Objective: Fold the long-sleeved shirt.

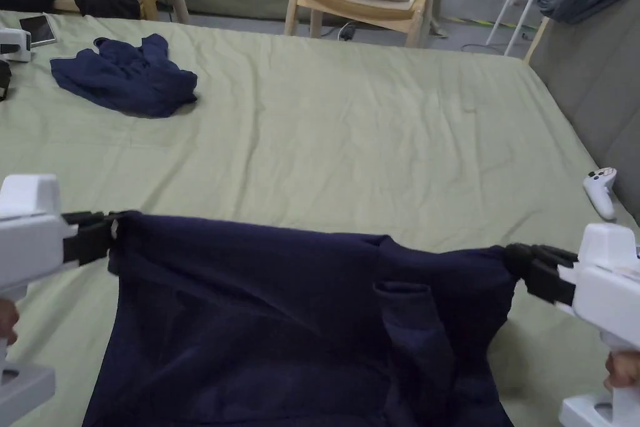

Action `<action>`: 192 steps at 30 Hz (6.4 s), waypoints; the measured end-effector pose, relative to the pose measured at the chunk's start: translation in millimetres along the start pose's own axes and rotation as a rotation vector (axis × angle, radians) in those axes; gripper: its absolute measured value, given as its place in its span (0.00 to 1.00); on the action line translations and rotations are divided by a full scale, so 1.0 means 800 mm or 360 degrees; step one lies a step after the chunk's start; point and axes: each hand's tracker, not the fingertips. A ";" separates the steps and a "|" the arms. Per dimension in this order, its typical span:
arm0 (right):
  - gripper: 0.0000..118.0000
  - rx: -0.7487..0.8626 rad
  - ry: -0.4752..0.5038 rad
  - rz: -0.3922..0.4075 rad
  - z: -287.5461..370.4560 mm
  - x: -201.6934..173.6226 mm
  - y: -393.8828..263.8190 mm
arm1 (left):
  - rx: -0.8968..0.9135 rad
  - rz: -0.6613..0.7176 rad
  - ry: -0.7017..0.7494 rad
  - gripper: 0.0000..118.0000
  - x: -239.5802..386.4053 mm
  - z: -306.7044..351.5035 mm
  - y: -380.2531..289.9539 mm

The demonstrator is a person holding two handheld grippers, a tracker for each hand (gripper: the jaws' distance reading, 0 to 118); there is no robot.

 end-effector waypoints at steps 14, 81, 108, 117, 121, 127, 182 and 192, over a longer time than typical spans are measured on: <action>0.00 -0.0883 -0.0146 0.0005 0.015 -0.038 -0.191 | -0.0789 -0.0104 0.0123 0.08 -0.001 0.017 -0.207; 0.00 0.0661 -0.0163 0.0275 0.007 -0.266 -0.048 | -0.0334 0.0848 -0.0514 0.12 -0.269 0.012 -0.086; 0.00 0.0642 -0.0291 0.0105 0.020 -0.200 -0.064 | -0.0693 0.0288 -0.0590 0.21 0.241 -0.164 -0.134; 0.00 0.0675 -0.0362 0.0094 0.032 -0.178 -0.062 | -0.0226 0.0393 -0.0891 0.94 0.185 -0.023 -0.059; 0.00 0.0667 -0.0333 0.0084 0.025 -0.181 -0.063 | -0.0305 0.0528 -0.0675 0.84 0.109 -0.044 -0.065; 0.00 0.0639 -0.0317 0.0079 0.022 -0.184 -0.071 | -0.0696 0.0593 -0.0699 0.14 0.130 -0.136 -0.150; 0.00 0.0568 0.0074 0.0516 -0.057 -0.345 -0.041 | -0.0654 0.0796 -0.0817 0.22 -0.112 -0.104 -0.125; 0.00 0.0524 0.0485 0.0581 -0.148 -0.500 -0.007 | -0.0575 0.0675 -0.0215 0.22 -0.364 0.028 -0.040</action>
